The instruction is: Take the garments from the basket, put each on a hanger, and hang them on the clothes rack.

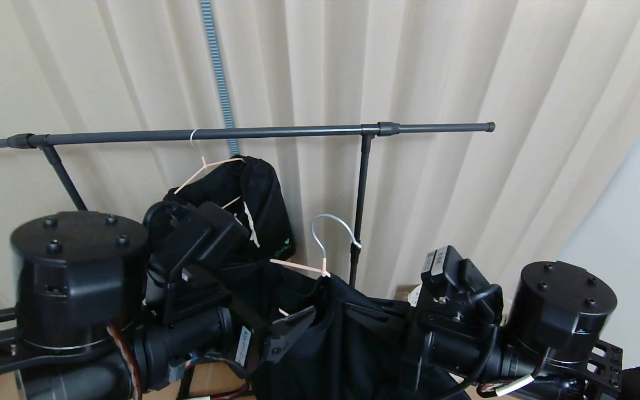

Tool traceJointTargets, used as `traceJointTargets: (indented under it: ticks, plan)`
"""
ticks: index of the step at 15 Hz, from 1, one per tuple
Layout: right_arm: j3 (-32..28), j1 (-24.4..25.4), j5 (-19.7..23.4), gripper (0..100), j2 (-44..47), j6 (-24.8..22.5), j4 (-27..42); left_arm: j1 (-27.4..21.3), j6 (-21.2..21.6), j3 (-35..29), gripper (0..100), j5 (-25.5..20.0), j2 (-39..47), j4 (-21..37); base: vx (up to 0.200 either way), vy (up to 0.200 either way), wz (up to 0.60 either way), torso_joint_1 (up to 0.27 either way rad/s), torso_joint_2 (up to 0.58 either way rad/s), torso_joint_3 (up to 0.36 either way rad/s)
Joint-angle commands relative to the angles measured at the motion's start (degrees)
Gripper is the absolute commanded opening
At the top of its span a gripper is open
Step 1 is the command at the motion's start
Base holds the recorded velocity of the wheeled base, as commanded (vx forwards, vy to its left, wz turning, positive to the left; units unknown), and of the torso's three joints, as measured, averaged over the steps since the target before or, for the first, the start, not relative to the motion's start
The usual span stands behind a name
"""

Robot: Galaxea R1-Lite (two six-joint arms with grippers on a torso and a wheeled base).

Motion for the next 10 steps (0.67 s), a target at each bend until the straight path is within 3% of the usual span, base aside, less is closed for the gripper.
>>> traceJointTargets:
  ticks: [1, 3, 5, 7, 10]
  plan:
    - [0.19, -0.32, 0.37, 0, -0.2, 0.0, -0.04, 1.01, 1.18, -2.56, 100, 0.13, -2.45, 1.88, 0.0, 0.0, 0.0, 0.0, 0.0, 0.0]
    - [0.46, -2.25, 2.91, 0, -0.73, -0.18, -0.04, 2.6, 1.45, -0.46, 100, -0.4, -4.12, 1.88, 0.0, 0.0, 0.0, 0.0, 0.0, 0.0]
    - [0.37, -6.38, 9.33, 0, -2.05, -0.44, 0.14, 7.52, 2.41, 2.53, 100, -4.35, -7.11, 1.61, 0.0, 0.0, 0.0, 0.0, 0.0, 0.0]
    - [-0.16, -9.46, 14.34, 0, -2.23, -0.53, 0.22, 16.57, 6.02, 4.99, 100, -17.01, -10.89, 1.26, 0.0, 0.0, 0.0, 0.0, 0.0, 0.0]
    - [-2.8, -10.86, 15.92, 0, -1.52, -0.53, 0.58, 29.32, 9.88, 6.4, 100, -33.36, -11.5, 1.17, 0.0, 0.0, 0.0, 0.0, 0.0, 0.0]
